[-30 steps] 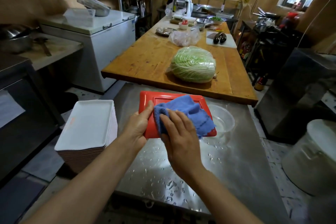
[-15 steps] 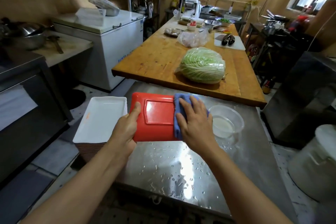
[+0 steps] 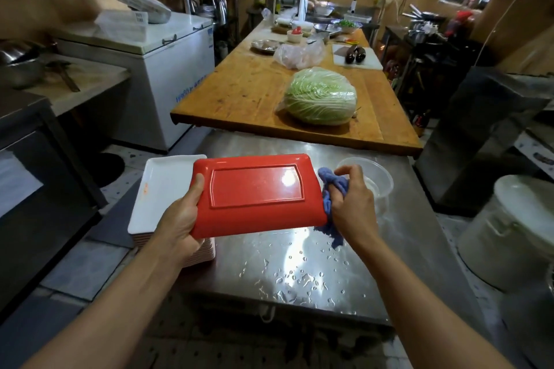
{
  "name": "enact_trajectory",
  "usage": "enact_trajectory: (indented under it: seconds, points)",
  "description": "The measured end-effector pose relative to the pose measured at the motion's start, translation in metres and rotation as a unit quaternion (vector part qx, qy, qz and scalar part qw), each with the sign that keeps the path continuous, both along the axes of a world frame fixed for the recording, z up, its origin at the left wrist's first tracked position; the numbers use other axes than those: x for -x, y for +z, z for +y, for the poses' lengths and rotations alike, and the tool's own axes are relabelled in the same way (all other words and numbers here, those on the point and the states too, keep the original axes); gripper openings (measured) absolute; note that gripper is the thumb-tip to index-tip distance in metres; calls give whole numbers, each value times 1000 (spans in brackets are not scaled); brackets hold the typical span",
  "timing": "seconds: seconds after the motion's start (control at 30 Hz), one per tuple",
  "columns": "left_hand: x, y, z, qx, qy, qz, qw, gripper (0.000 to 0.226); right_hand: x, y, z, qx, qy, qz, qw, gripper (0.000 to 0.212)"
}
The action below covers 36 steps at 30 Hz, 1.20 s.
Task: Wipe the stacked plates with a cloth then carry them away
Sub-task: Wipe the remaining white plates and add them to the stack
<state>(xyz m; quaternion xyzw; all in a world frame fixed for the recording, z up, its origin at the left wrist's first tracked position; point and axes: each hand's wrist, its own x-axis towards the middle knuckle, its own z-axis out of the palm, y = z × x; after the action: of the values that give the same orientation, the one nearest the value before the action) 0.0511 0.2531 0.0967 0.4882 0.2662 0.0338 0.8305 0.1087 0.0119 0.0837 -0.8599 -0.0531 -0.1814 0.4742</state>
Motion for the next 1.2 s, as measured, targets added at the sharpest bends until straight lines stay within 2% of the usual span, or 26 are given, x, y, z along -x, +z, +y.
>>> enact_trajectory:
  seconds: [0.1, 0.27, 0.33, 0.47, 0.57, 0.63, 0.77, 0.87, 0.93, 1.1, 1.2]
  points:
    - [0, -1, 0, 0, -19, 8, 1000, 27, 3, -16, -18, 1, -57, 43, 997, 8]
    - [-4, -6, -18, -15, -48, -10, 999, 20, 5, -51, -65, -23, -131, 224, 966, 16]
    - [-8, -10, -28, -58, -58, -38, 996, 10, 7, -59, -82, -23, -141, 255, 956, 17]
    - [-15, -19, -49, -176, -71, -67, 980, 9, 9, -73, -108, -12, -133, 277, 952, 26]
    - [-18, -24, -69, -265, -99, -91, 955, 11, 11, -83, -124, 49, -123, 270, 954, 39]
    - [-18, -26, -83, -338, -109, -97, 930, 14, 11, -94, -132, 84, -102, 283, 950, 36]
    - [-15, -28, -105, -485, -144, -94, 857, 16, 11, -122, -143, 112, -49, 317, 940, 31]
    - [-9, -25, -115, -511, -166, -103, 837, 16, 14, -136, -149, 117, -4, 325, 938, 29]
    - [-6, -23, -121, -515, -172, -107, 833, 19, 12, -139, -152, 119, 8, 332, 936, 35]
    - [2, -15, -124, -544, -157, -122, 815, 12, 2, -108, -134, 131, 3, 277, 952, 39]
    - [12, -6, -120, -600, -153, -147, 771, 15, -6, -69, -107, 61, 46, 273, 959, 33]
